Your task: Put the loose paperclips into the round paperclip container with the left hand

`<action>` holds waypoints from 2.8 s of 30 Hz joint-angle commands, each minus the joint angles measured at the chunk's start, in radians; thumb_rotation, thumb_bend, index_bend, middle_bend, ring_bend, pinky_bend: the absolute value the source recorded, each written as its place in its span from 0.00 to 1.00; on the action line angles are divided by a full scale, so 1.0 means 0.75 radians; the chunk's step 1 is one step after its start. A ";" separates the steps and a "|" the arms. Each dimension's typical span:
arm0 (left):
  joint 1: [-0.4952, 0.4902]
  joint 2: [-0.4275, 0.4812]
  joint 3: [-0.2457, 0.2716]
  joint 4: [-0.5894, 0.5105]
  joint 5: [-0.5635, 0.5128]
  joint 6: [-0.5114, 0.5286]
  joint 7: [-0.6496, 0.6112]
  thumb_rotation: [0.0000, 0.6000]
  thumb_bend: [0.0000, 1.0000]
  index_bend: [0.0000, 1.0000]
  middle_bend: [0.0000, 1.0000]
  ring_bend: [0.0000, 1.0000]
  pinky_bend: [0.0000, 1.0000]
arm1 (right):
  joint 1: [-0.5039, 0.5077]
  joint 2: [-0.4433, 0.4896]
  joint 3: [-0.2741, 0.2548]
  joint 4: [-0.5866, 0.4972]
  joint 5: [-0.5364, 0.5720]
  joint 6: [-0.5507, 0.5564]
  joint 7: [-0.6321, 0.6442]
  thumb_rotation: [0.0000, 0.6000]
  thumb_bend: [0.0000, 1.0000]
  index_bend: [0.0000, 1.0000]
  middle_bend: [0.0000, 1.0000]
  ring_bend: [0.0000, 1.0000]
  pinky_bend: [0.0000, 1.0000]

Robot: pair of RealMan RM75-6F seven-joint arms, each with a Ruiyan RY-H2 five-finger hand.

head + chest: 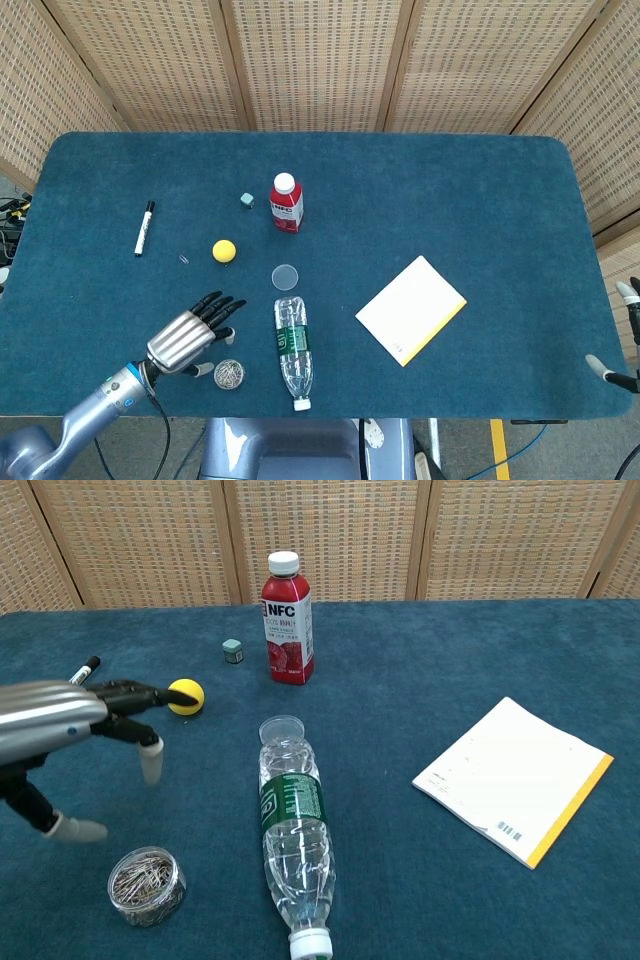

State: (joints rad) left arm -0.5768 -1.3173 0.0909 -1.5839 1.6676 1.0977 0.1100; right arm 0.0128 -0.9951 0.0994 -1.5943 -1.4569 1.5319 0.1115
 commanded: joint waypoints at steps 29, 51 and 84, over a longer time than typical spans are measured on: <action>-0.247 -0.438 -0.281 1.083 -0.465 -0.481 -0.204 1.00 0.32 0.52 0.00 0.00 0.00 | 0.019 -0.015 0.002 -0.007 0.022 -0.038 -0.053 1.00 0.00 0.00 0.00 0.00 0.00; -0.296 -0.599 -0.293 1.324 -0.478 -0.566 -0.275 1.00 0.32 0.52 0.00 0.00 0.00 | 0.025 -0.022 0.003 -0.001 0.037 -0.053 -0.068 1.00 0.00 0.00 0.00 0.00 0.00; -0.300 -0.620 -0.295 1.356 -0.489 -0.624 -0.252 1.00 0.32 0.63 0.00 0.00 0.00 | 0.028 -0.023 0.002 -0.004 0.036 -0.057 -0.067 1.00 0.00 0.00 0.00 0.00 0.00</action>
State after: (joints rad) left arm -0.8019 -1.7828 -0.1304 -0.5664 1.3015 0.6306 -0.0808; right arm 0.0338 -1.0127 0.1006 -1.5971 -1.4295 1.4894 0.0612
